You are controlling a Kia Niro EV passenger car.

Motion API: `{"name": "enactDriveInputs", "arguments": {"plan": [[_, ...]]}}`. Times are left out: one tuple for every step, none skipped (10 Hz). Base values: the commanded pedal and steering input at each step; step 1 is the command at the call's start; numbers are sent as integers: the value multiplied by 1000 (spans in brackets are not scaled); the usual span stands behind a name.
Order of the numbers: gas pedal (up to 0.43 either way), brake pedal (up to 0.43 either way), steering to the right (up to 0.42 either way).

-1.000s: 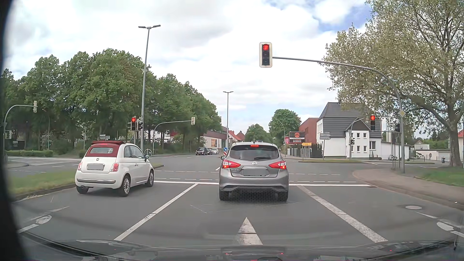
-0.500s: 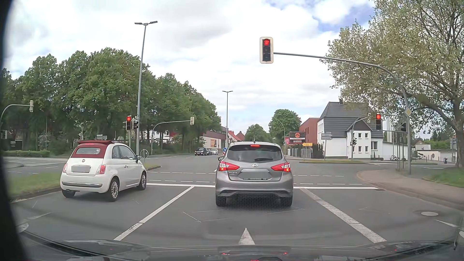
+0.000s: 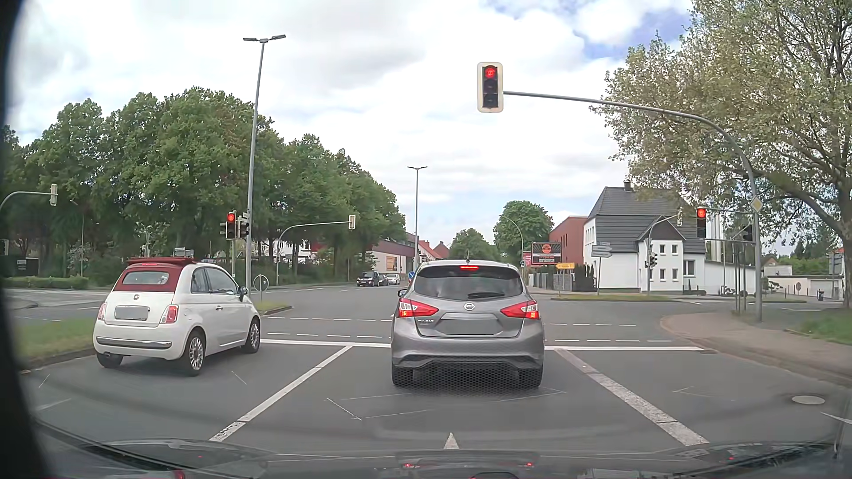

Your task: Follow the waypoints while adhering to traffic rules and regulations

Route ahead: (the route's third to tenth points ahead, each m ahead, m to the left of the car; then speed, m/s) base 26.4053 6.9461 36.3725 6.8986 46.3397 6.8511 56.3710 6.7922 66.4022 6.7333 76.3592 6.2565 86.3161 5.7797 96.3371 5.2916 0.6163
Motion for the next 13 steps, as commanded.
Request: {"name": "enactDriveInputs", "arguments": {"plan": [[0,0,3],[0,0,3],[0,0,3],[0,0,3],[0,0,3],[0,0,3],[0,0,3],[0,0,3],[0,0,3],[0,0,3],[0,0,3],[0,0,3],[0,0,3]]}}
